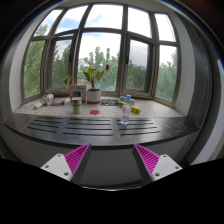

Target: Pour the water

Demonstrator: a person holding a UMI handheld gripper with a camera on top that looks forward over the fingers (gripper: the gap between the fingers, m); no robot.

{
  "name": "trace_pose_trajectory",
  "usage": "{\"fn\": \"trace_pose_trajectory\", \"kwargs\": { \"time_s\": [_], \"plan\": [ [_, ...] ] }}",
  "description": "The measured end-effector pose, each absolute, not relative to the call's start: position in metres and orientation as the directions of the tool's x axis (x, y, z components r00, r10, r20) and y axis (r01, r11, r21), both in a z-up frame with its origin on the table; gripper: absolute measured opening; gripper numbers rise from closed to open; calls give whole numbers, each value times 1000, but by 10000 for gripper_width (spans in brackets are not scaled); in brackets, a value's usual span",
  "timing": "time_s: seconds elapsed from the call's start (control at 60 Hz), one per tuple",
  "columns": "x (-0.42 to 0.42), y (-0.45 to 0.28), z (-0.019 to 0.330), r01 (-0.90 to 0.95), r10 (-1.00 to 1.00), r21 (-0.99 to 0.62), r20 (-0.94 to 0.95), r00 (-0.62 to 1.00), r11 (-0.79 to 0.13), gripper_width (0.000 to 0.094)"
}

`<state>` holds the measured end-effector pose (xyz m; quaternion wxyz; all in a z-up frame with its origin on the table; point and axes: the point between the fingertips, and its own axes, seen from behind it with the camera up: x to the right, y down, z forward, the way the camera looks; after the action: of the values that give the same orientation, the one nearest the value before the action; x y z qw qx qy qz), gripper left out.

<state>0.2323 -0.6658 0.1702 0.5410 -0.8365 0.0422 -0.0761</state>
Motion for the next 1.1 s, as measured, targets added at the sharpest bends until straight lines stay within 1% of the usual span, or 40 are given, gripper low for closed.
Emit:
{"fn": "trace_pose_trajectory", "kwargs": {
  "time_s": [0.183, 0.317, 0.417, 0.517, 0.7, 0.867, 1.0, 1.05, 1.1],
  "plan": [
    [262, -662, 136, -8, -173, -893, 78, 982, -450, 853],
    [303, -634, 98, -23, -168, -886, 63, 984, -463, 856],
    [329, -598, 80, -13, -162, -892, 68, 984, -452, 858],
    [347, -541, 76, -3, -144, -914, 61, 988, -406, 860],
    [379, -401, 80, -7, -123, -954, 31, 992, -299, 856],
    [401, -290, 77, 7, -93, -966, 32, 995, -257, 855],
    [407, -229, 74, 27, -73, -974, 44, 996, -224, 846],
    [409, -213, 71, 26, -76, -976, 43, 996, -218, 807],
    [411, -203, 69, 23, -73, -976, 39, 997, -215, 711]
  ]
}}
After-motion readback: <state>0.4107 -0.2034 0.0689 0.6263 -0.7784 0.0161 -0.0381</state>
